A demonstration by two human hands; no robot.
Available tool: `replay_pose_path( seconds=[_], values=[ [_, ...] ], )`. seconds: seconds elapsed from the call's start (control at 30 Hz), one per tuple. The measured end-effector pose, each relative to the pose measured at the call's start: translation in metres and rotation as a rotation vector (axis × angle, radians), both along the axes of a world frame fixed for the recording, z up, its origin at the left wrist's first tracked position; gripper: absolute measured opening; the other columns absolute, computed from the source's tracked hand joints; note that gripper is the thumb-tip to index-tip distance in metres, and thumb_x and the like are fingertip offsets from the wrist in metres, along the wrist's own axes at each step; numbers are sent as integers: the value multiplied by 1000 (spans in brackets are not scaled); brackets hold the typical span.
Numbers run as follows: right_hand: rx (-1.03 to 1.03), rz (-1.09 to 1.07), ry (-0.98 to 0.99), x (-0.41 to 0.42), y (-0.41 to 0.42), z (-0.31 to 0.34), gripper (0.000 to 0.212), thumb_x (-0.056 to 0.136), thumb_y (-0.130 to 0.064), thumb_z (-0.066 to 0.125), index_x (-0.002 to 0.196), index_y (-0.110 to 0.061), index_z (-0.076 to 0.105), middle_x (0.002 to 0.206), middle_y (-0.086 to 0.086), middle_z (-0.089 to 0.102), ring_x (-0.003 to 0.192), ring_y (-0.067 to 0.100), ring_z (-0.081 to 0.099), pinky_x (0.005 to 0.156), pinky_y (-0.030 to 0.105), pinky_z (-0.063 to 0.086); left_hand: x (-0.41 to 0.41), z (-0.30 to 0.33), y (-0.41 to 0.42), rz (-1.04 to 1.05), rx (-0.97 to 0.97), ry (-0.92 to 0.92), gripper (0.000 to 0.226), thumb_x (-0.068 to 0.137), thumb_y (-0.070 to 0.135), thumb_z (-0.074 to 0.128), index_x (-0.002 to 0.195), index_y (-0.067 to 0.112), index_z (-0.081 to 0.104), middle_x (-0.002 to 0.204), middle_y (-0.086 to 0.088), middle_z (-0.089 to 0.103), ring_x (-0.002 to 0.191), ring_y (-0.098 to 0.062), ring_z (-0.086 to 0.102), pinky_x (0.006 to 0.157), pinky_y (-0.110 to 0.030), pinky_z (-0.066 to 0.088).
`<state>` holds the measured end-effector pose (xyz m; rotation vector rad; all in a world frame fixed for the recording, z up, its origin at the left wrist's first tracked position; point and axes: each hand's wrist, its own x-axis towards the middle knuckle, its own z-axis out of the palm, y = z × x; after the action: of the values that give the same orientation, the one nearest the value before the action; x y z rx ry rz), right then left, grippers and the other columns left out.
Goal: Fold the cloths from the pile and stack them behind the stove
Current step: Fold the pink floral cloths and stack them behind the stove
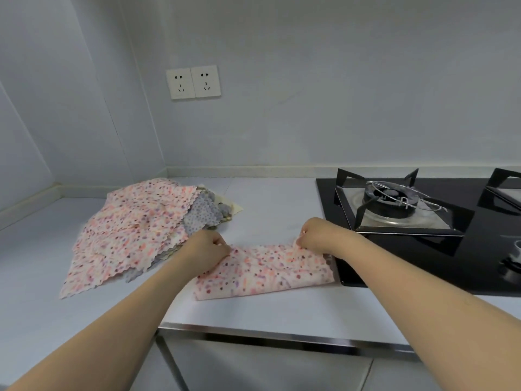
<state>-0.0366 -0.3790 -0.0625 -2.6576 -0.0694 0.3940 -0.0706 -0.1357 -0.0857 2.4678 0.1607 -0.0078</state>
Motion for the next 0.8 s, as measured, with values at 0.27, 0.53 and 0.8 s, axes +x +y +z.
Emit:
replay_pose_path(
  seconds=[0.27, 0.53, 0.8],
  values=[
    [-36, -64, -82, 15, -2, -22, 29, 88, -1, 43, 62, -11, 36, 63, 3, 42, 52, 16, 38, 44, 22, 27, 7, -20, 2, 52, 215, -140, 17, 91, 34, 61, 82, 19, 59, 74, 6, 56, 76, -17, 55, 54, -25, 34],
    [-91, -55, -207, -7, 3, -30, 7, 94, -4, 42, 93, -9, 47, 97, 8, 50, 83, 26, 52, 56, 25, 36, 6, -26, -4, 78, 275, -184, 22, 93, 36, 59, 90, 15, 52, 86, -1, 57, 79, -20, 51, 58, -29, 34],
    [-188, 55, -691, -50, 52, -33, 32, 93, -25, 49, 122, -12, 48, 120, 8, 45, 108, 29, 43, 86, 37, 33, 2, -47, 17, -160, 390, -398, 27, 97, 28, 49, 119, 18, 60, 121, -3, 52, 113, -29, 46, 91, -35, 33]
  ],
)
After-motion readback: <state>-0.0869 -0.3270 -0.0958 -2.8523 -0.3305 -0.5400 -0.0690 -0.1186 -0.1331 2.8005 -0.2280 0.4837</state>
